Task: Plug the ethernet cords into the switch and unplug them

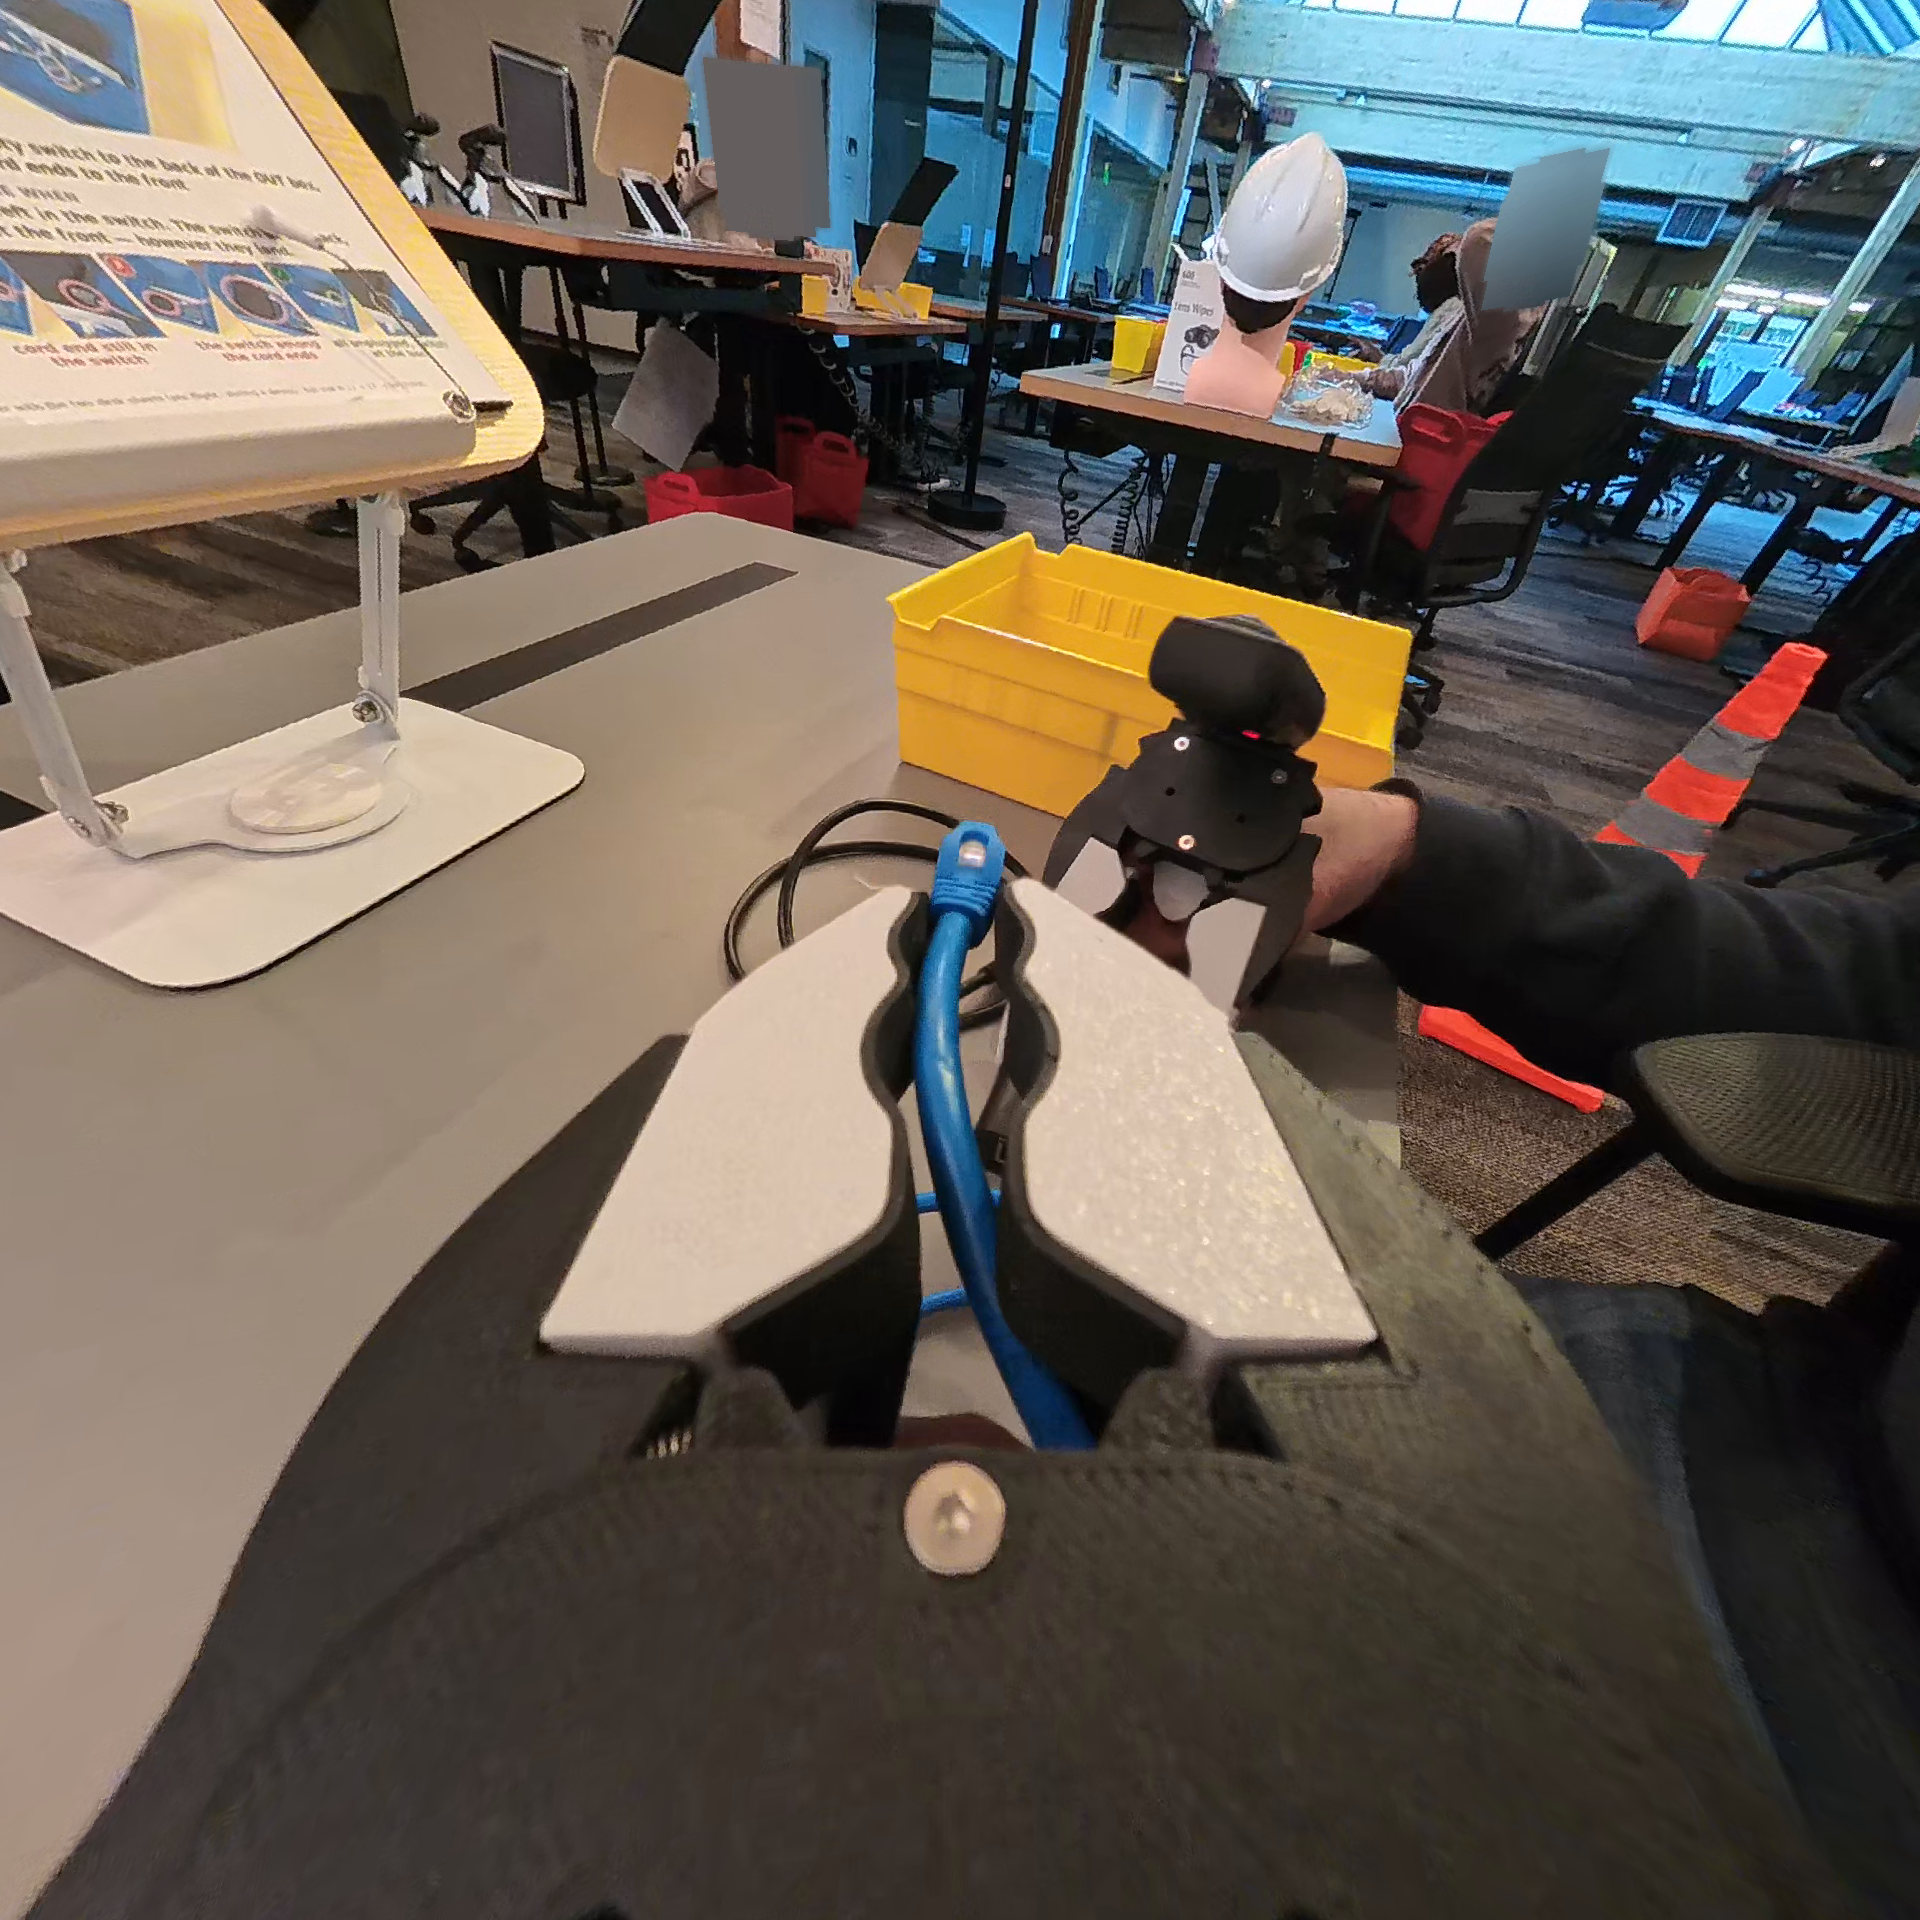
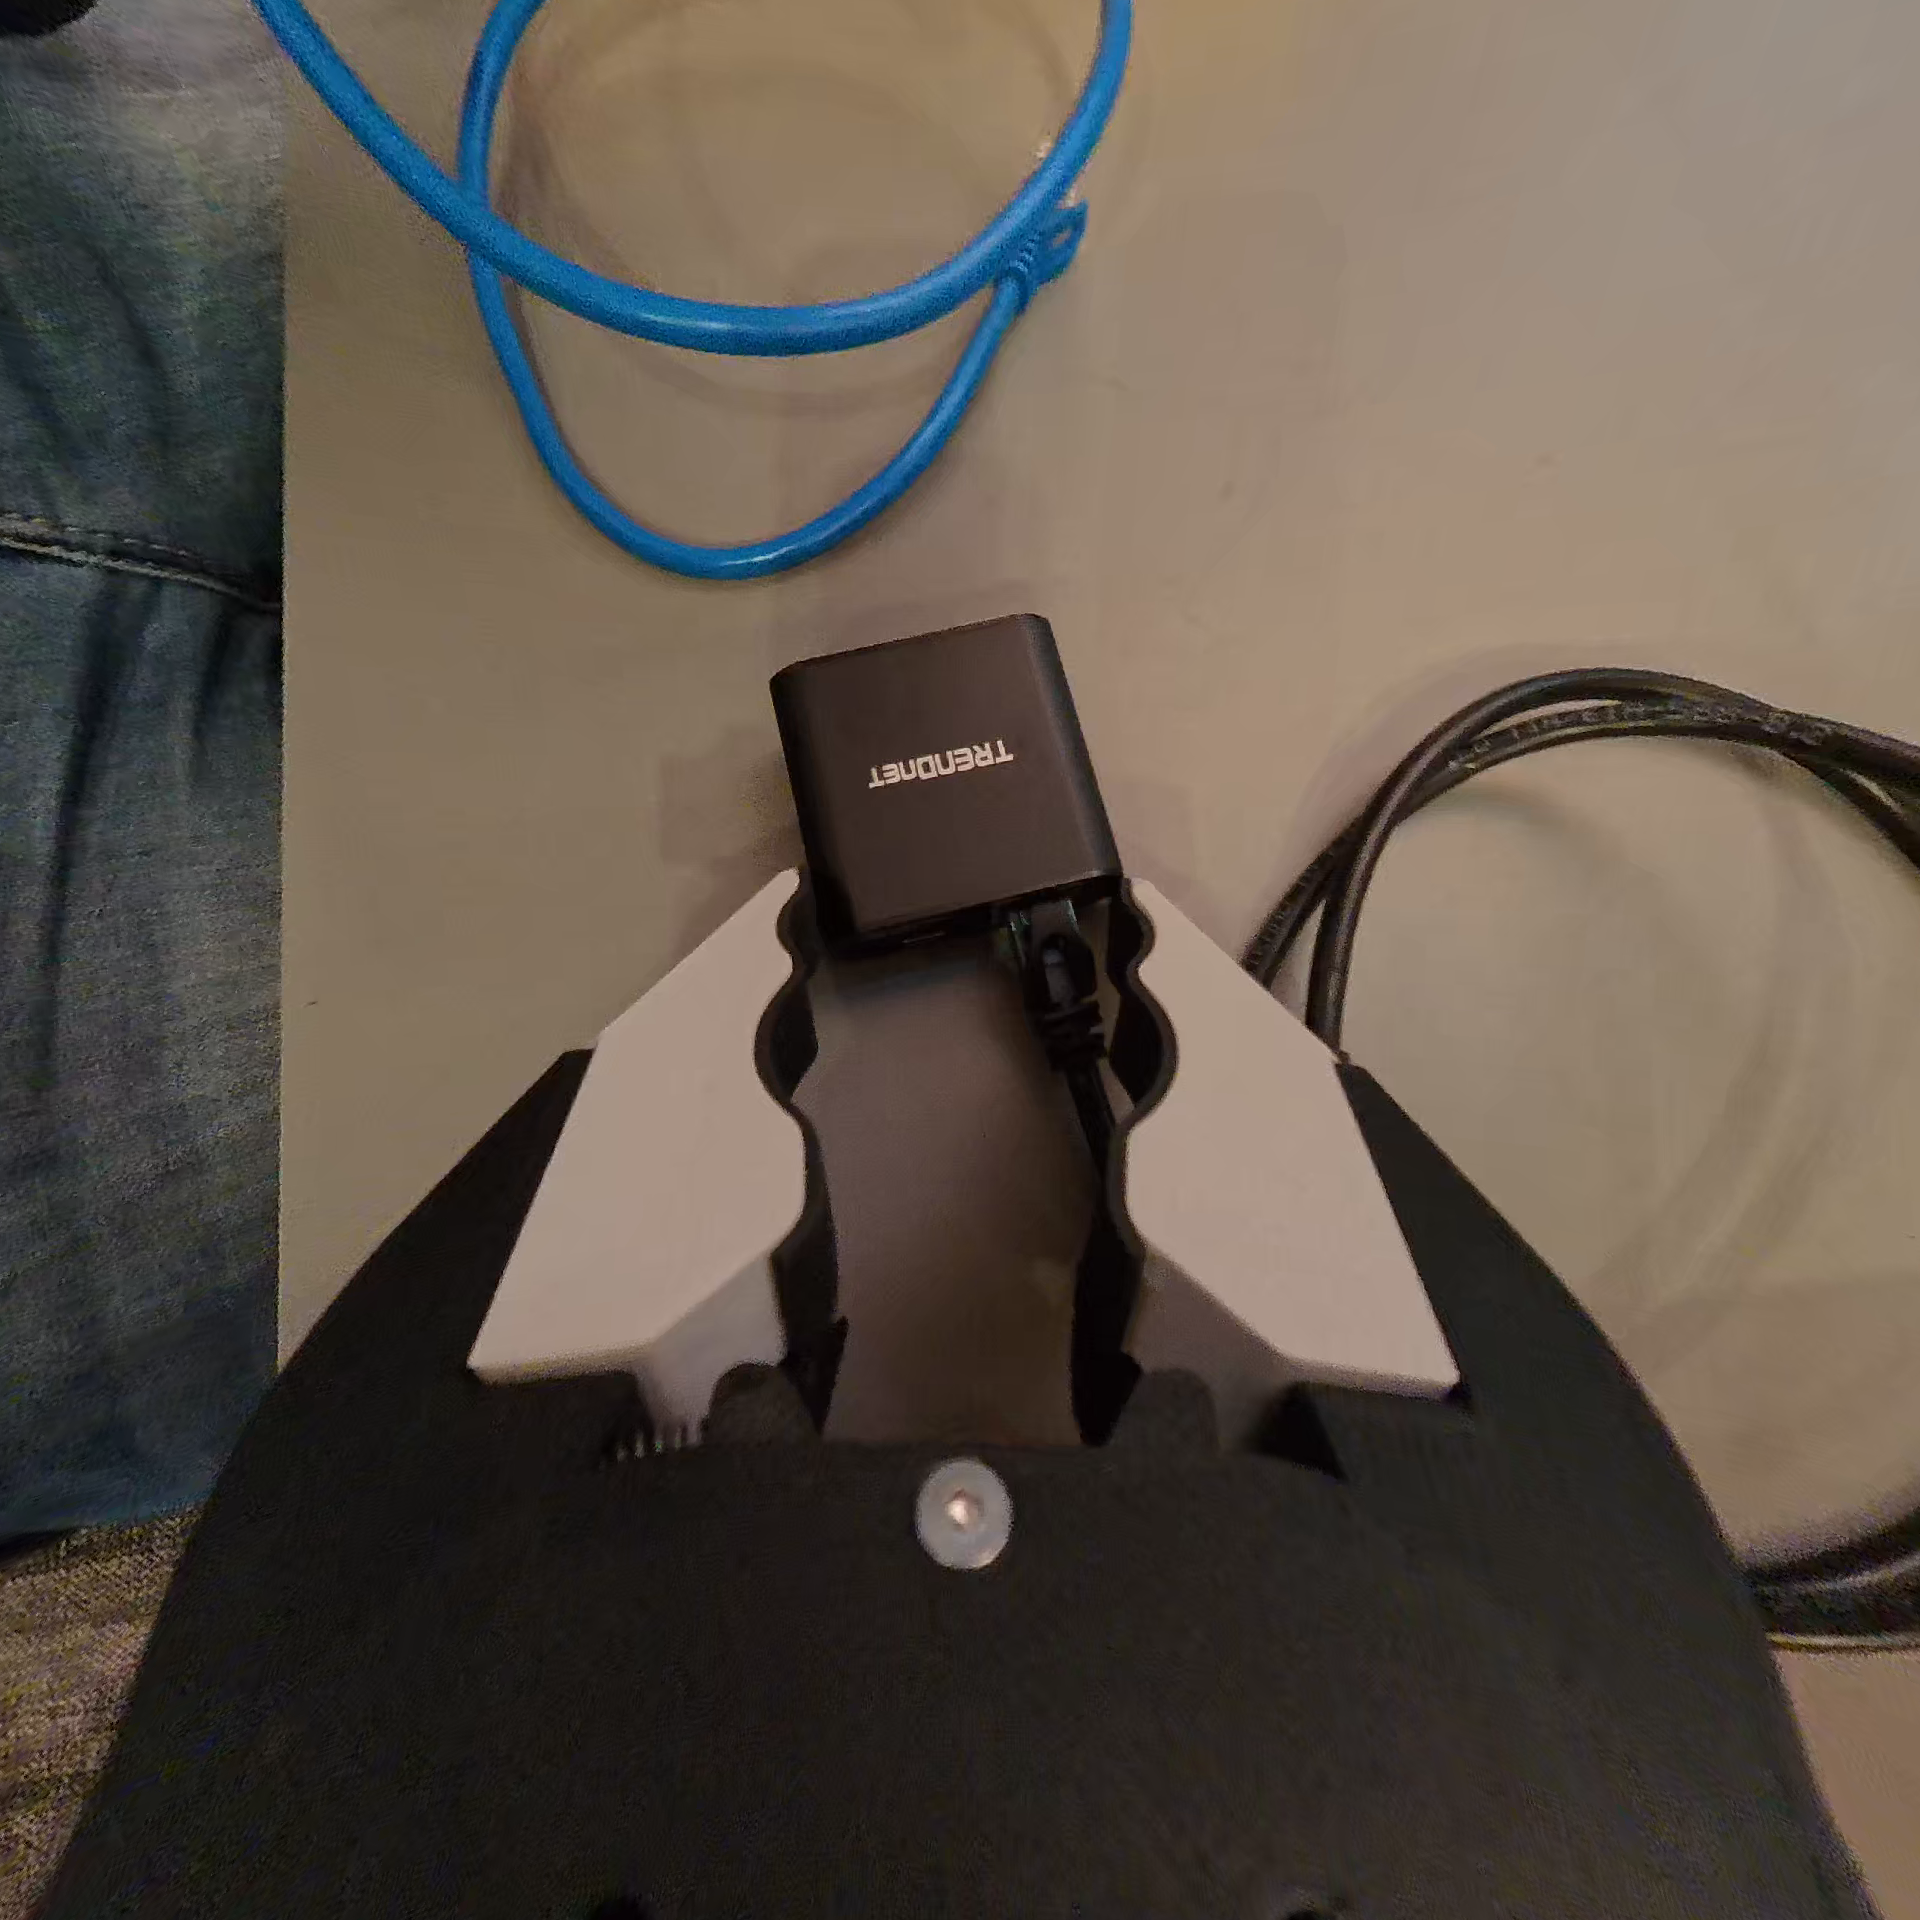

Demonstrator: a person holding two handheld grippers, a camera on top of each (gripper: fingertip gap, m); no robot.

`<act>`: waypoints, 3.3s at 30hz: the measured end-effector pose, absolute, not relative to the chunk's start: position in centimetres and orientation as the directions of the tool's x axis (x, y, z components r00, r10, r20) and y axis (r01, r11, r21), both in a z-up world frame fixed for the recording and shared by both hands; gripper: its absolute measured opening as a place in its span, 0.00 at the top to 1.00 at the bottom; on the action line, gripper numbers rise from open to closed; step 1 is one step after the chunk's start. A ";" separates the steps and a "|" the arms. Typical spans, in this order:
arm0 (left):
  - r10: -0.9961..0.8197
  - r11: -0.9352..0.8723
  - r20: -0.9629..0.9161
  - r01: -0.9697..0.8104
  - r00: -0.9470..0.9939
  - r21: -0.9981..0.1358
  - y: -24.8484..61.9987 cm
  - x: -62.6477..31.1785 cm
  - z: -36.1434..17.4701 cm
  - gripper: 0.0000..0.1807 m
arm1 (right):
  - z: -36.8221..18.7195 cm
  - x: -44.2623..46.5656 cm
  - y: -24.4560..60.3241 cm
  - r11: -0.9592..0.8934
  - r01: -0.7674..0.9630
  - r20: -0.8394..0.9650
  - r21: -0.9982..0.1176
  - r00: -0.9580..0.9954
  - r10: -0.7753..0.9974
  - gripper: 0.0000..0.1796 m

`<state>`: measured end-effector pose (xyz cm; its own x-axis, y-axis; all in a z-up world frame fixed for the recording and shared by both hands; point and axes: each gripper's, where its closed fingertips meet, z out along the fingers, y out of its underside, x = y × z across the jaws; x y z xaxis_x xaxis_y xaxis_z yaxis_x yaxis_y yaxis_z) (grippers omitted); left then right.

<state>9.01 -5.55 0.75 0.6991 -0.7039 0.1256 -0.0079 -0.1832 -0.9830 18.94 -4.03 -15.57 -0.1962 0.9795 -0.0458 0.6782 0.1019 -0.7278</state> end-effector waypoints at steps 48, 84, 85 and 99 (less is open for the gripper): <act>-0.703 -0.174 0.083 -0.058 0.706 -0.983 -6.1 9.0 0.9 0.94 | -2.2 13.1 -4.3 0.014 0.363 -0.137 -0.931 -0.387 0.912 0.70; -0.690 -0.209 0.108 -0.054 0.715 -0.977 -5.6 9.9 -0.5 0.93 | -2.8 13.6 -4.0 0.182 0.409 0.032 -0.894 -0.347 0.937 0.71; -0.690 -0.210 0.102 -0.063 0.717 -0.976 -5.6 10.0 -0.6 0.93 | -2.9 13.7 -4.0 0.190 0.415 0.039 -0.890 -0.347 0.937 0.71; -0.682 -0.185 0.048 -0.109 0.729 -0.977 -5.4 10.0 -0.6 0.93 | -3.0 13.7 -3.8 0.190 0.414 0.044 -0.890 -0.337 0.941 0.71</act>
